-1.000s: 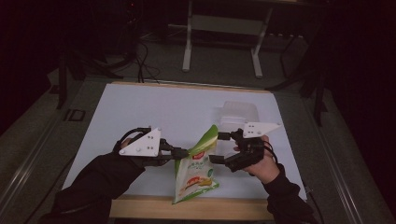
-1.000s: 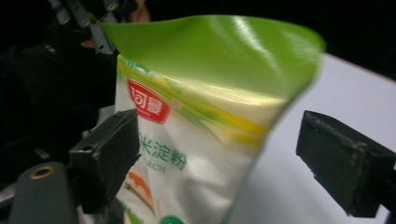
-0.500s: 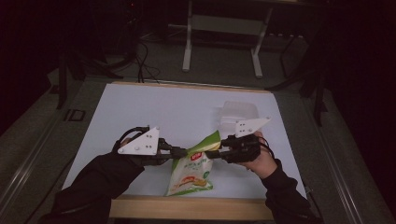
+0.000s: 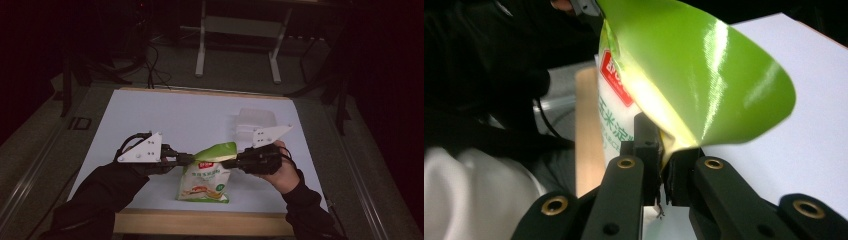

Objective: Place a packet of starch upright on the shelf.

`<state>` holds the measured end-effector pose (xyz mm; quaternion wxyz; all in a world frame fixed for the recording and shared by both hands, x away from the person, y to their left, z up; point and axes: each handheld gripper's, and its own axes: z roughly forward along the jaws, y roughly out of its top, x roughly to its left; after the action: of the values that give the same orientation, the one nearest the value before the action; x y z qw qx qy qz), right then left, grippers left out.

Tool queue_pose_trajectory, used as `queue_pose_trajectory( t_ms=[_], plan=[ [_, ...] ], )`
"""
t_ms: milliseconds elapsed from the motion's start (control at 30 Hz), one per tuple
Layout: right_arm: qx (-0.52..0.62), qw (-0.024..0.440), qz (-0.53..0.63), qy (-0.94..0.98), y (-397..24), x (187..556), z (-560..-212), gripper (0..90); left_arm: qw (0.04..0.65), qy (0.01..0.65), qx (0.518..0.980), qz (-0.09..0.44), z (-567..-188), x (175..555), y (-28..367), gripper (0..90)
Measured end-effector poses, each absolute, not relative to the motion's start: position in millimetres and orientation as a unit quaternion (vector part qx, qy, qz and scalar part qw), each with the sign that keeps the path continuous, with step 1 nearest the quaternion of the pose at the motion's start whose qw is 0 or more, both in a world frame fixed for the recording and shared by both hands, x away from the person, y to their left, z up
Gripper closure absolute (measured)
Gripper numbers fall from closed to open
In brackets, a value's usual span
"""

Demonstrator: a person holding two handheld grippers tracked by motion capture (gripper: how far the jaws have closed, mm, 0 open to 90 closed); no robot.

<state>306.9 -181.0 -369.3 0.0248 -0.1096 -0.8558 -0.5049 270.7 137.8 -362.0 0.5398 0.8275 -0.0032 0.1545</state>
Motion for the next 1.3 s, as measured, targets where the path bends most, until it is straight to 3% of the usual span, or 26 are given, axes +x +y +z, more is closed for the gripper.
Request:
queue_pose_trajectory(
  t_ms=[367,500,567,700,767,1100,1300],
  plan=[
    [-0.094,0.004,-0.495,-0.864,-177,303,-357,86.9,0.548,0.016,0.825,0.135,-364,276,145,78.7],
    [-0.089,0.002,-0.501,-0.861,-179,303,-350,86.9,0.567,0.045,0.813,0.126,-364,282,150,63.0],
    [-0.091,0.0,-0.504,-0.859,-182,304,-347,86.9,0.572,0.054,0.809,0.126,-364,284,153,60.3],
    [-0.096,-0.011,-0.513,-0.853,-188,306,-341,86.9,0.587,0.092,0.795,0.12,-368,288,159,40.3],
    [-0.097,-0.017,-0.517,-0.85,-191,306,-337,86.9,0.59,0.107,0.792,0.112,-371,291,162,36.3],
    [-0.112,-0.045,-0.54,-0.833,-214,317,-311,86.9,0.6,0.192,0.772,0.084,-405,295,178,1.5],
    [-0.126,-0.073,-0.546,-0.825,-230,324,-298,86.9,0.597,0.203,0.772,0.081,-426,290,183,1.3]
  ],
)
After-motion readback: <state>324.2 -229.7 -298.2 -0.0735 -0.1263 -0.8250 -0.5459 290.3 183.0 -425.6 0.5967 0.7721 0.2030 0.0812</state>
